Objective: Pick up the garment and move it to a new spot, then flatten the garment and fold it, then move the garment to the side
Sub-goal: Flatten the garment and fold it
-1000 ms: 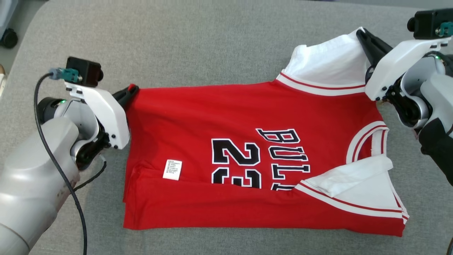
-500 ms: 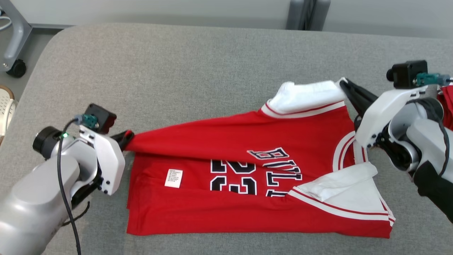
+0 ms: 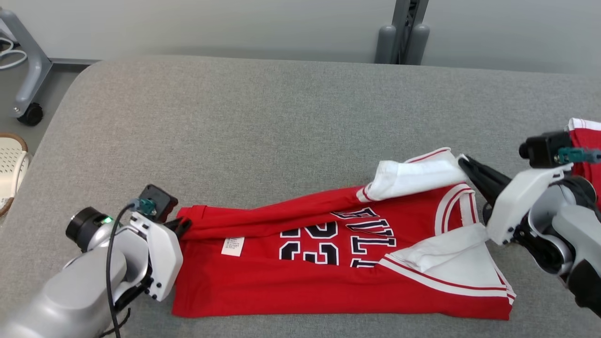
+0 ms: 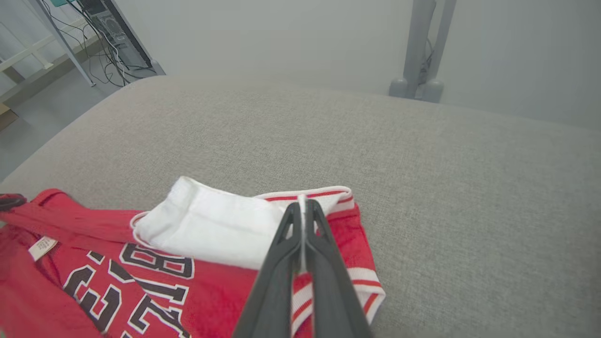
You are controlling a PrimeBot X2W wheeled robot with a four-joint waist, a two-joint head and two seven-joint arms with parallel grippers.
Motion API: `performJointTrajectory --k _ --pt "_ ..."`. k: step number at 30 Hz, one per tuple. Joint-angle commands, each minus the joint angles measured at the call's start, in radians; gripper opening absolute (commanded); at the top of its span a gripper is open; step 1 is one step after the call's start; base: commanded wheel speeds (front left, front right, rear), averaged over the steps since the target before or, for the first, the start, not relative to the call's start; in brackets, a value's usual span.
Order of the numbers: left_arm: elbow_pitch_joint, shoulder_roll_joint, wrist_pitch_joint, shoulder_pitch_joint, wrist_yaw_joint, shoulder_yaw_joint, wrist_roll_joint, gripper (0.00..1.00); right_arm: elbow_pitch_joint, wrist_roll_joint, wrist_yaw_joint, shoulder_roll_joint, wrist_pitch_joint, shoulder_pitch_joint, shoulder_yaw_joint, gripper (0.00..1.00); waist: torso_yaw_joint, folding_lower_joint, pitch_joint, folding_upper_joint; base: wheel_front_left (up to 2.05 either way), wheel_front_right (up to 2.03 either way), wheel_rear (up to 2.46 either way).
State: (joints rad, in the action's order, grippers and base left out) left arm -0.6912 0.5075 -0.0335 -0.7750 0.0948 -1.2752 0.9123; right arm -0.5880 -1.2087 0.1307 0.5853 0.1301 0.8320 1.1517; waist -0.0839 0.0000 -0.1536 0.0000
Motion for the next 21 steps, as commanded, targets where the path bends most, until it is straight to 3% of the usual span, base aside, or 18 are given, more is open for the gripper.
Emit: performJointTrajectory --k 1,11,21 --pt "-0.001 0.0 0.006 0.019 -0.011 0.0 -0.01 0.0 0.019 -0.016 0.0 0.017 -0.011 -0.028 -0.003 0.0 0.0 0.0 0.007 0.0 0.0 0.0 0.0" --pt "0.013 -0.007 0.006 0.096 -0.056 -0.002 -0.039 0.0 0.187 -0.048 0.0 0.127 -0.116 -0.169 -0.036 0.0 0.014 0.0 0.046 0.0 0.0 0.0 0.0" --pt "0.042 0.002 0.006 0.147 -0.083 -0.003 -0.074 0.0 0.368 -0.044 0.0 0.22 -0.245 -0.314 -0.141 0.0 0.031 0.0 0.07 0.0 0.0 0.0 0.0"
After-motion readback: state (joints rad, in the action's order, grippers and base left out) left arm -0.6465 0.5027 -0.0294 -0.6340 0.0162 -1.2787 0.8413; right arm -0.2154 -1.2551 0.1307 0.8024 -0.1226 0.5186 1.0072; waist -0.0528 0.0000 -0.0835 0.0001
